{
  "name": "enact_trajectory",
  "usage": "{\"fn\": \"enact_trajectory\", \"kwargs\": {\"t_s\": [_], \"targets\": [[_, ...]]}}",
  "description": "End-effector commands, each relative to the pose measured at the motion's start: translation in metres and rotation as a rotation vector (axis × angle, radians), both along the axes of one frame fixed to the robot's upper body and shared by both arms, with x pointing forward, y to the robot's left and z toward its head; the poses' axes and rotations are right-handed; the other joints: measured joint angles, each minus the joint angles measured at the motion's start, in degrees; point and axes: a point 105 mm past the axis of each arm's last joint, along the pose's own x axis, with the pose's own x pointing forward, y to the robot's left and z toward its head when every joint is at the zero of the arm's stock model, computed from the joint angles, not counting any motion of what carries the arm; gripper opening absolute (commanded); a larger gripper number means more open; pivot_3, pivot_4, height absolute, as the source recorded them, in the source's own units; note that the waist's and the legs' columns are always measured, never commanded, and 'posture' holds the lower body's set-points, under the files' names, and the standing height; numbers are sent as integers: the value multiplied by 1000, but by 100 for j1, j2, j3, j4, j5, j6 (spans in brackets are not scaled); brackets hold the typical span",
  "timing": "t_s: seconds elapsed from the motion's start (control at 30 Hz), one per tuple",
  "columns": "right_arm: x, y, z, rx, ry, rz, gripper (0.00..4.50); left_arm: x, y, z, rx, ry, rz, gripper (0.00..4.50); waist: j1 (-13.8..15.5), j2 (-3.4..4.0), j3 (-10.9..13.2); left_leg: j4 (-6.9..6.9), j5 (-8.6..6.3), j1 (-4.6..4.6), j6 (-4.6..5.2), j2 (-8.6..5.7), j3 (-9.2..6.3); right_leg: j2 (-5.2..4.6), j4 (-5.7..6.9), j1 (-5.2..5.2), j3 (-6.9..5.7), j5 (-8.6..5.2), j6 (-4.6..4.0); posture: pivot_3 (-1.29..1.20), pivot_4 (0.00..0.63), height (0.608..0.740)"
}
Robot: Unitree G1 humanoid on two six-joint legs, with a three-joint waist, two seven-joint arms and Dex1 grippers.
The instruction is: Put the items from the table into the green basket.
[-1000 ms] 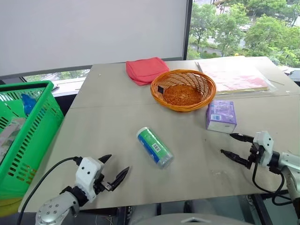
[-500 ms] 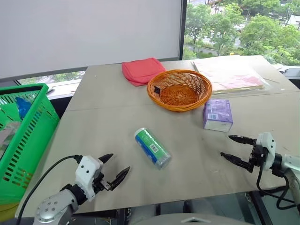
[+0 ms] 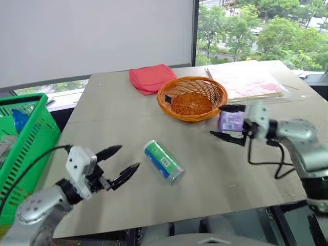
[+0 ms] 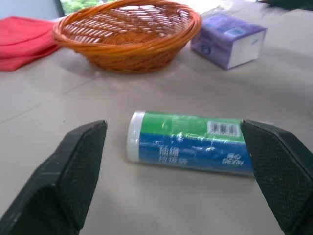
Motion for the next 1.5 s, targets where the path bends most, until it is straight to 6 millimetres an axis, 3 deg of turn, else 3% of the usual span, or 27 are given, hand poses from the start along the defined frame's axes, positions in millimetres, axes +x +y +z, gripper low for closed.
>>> {"fn": "enact_trajectory", "kwargs": {"t_s": [0.03,0.2,0.4,0.5,0.6,0.73,0.87,1.03,1.13,1.33,1.5], "targets": [[31,15,-1,-120,-59,-20,4483,1,-6,24,-6,-50,-41,4500,10,0,1,0,0,-5,0,-1,1,-1,0,-4,1,1,-2,2,0,740],[58,24,-17,-327,-26,-17,4483,-2,-15,45,-69,-91,-56,4500,72,-4,2,-7,-6,-17,-11,-8,-6,-9,-6,-11,-3,3,-5,63,0,740],[80,18,-34,-569,-32,-30,4483,-7,-23,44,-71,-88,-34,4500,199,-3,3,-19,-10,-13,-18,-8,-6,-9,-10,-13,-3,2,-8,117,0,740],[87,23,-26,-561,-65,-32,3619,-9,-24,46,-64,-90,-25,4500,264,1,5,-21,-9,-12,-20,-8,-9,-6,-8,-14,-4,2,-10,129,0,740],[88,25,-24,-563,-81,-8,2092,-11,-26,44,-51,-83,-28,4500,312,1,5,-22,-8,-8,-21,-8,-8,-5,-6,-13,-3,3,-11,133,0,740],[88,23,-23,-577,-107,7,516,-8,-27,44,-54,-96,-17,4500,346,2,5,-21,-7,-8,-23,-9,-10,-5,-6,-12,-5,3,-11,122,0,740],[95,20,-2,-546,-206,-25,514,15,-21,41,-29,-126,71,4500,369,3,6,-21,-2,-8,-30,-15,-14,-6,-5,-11,-6,3,-10,110,0,740],[110,-16,41,-547,-337,-188,514,44,-43,57,-97,-207,54,4500,435,6,13,-19,8,-16,-44,-23,-19,-9,8,-19,-8,4,-9,79,0,740],[116,-68,52,-601,-323,-344,514,59,-64,63,-139,-230,11,4500,467,5,12,-21,10,-19,-49,-27,-15,-14,9,-23,-4,5,-9,79,0,740],[111,-158,53,-677,-252,-616,514,82,-93,78,-158,-266,-32,4500,430,-1,11,-26,10,-25,-49,-29,-13,-16,-2,-21,-4,4,-10,42,0,740],[102,-194,40,-669,-148,-721,514,79,-115,78,-172,-237,-149,4500,198,-1,11,-29,19,-24,-64,-25,8,-15,-2,-26,15,4,-9,-5,0,740]]}}
